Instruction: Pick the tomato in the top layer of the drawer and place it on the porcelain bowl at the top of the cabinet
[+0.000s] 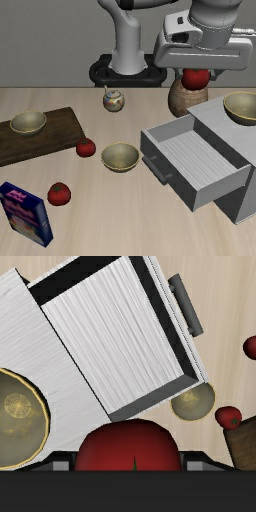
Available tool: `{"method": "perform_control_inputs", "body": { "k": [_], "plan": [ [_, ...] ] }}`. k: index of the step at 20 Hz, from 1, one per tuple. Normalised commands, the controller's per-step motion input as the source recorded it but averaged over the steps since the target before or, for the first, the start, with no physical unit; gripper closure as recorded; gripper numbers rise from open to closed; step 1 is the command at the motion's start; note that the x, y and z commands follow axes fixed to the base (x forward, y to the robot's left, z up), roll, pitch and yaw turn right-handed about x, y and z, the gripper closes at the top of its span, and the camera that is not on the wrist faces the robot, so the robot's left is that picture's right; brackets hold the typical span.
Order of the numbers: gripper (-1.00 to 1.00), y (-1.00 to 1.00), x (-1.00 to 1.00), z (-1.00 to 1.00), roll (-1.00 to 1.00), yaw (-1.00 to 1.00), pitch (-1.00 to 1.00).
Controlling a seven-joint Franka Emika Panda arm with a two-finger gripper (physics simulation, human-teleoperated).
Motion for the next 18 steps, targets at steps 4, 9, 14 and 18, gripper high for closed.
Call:
{"method": "perform_control_inputs", "body": {
  "k": [4,9,14,18],
  "plan": [
    [1.0,1.0,0.0,0.0,0.0,0.0,0.0],
    [1.0,1.0,0.0,0.0,0.0,0.0,0.0],
    [-1.0,0.4,0.0,0.0,0.0,0.0,0.0],
    [-1.0,0.0,0.0,0.0,0.0,0.0,0.0]
  ]
}}
